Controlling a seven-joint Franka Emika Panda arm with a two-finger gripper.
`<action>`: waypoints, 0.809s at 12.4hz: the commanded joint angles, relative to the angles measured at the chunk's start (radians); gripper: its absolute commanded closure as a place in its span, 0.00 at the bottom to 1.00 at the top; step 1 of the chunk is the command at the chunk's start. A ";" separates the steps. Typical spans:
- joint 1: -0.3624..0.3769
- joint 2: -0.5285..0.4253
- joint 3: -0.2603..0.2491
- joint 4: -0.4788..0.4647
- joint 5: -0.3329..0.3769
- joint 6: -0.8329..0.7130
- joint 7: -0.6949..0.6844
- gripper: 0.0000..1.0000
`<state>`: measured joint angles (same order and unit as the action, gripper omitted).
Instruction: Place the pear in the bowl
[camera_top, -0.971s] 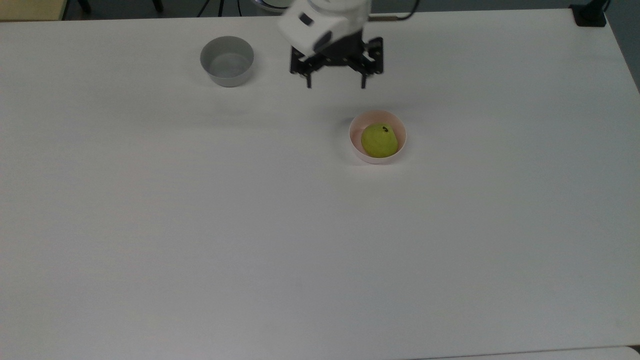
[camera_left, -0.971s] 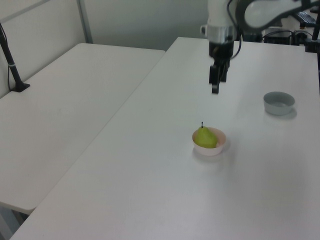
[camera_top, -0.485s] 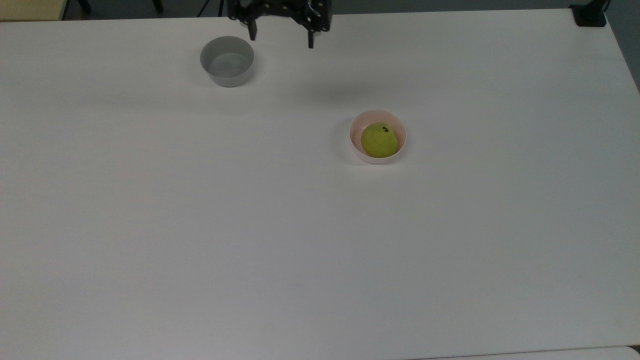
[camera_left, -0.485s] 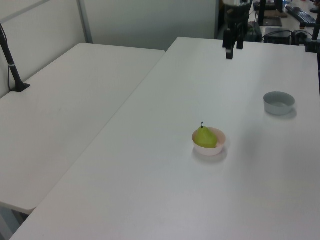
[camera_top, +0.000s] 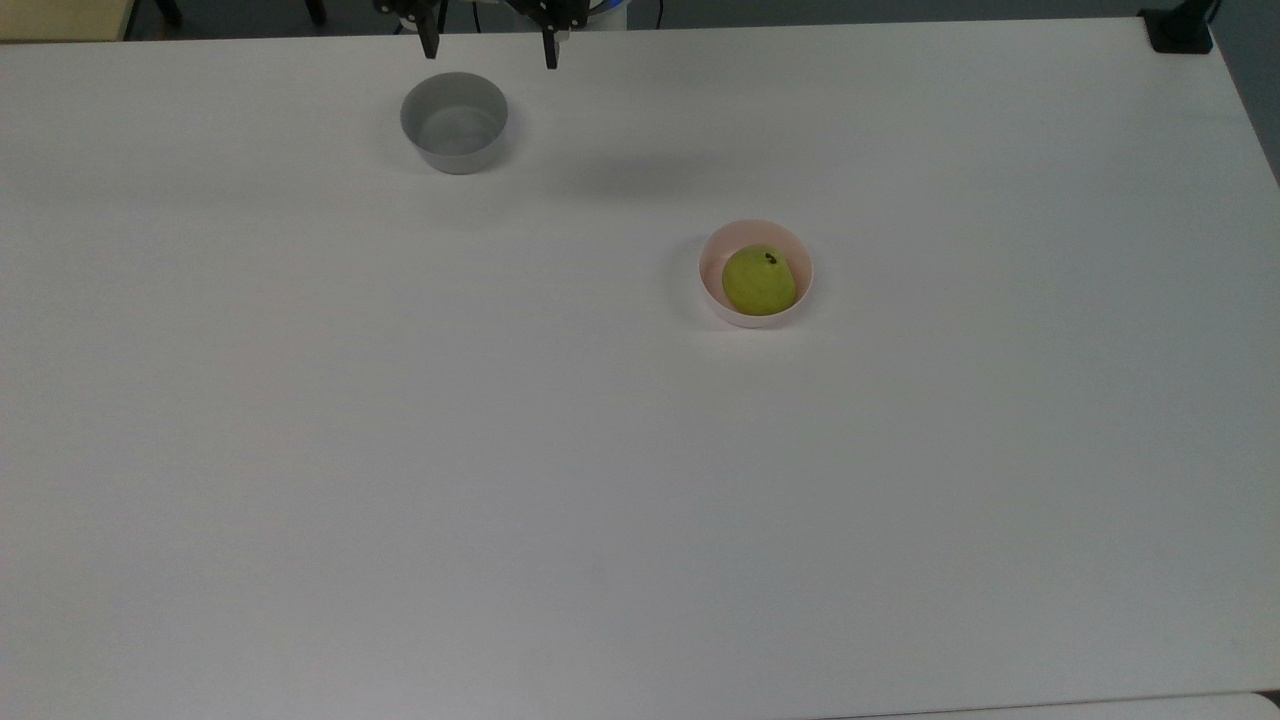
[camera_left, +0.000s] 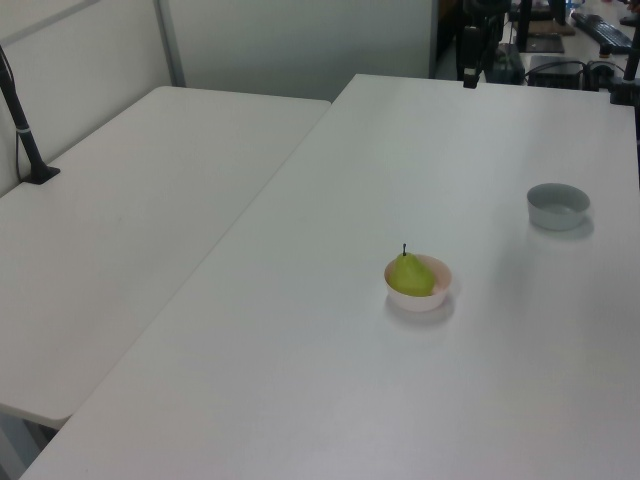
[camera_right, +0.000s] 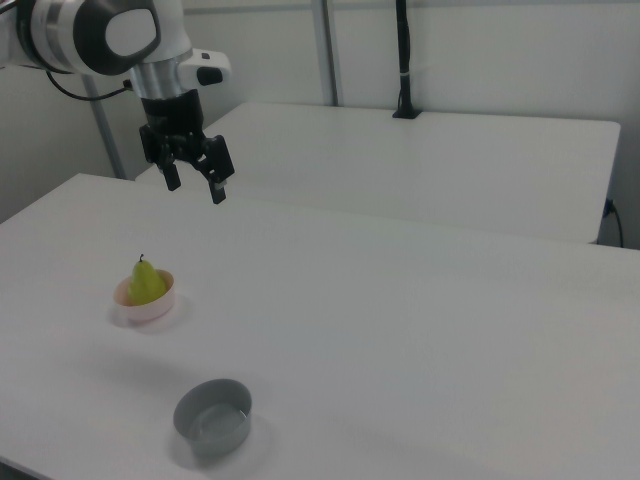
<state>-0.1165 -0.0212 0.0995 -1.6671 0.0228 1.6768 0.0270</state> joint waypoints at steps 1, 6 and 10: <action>-0.025 0.000 -0.014 0.000 0.062 0.060 -0.202 0.00; -0.025 0.000 -0.009 0.000 0.059 0.061 -0.203 0.00; -0.025 0.000 -0.001 -0.003 0.051 0.058 -0.202 0.00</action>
<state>-0.1424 -0.0190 0.0954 -1.6669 0.0672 1.7205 -0.1529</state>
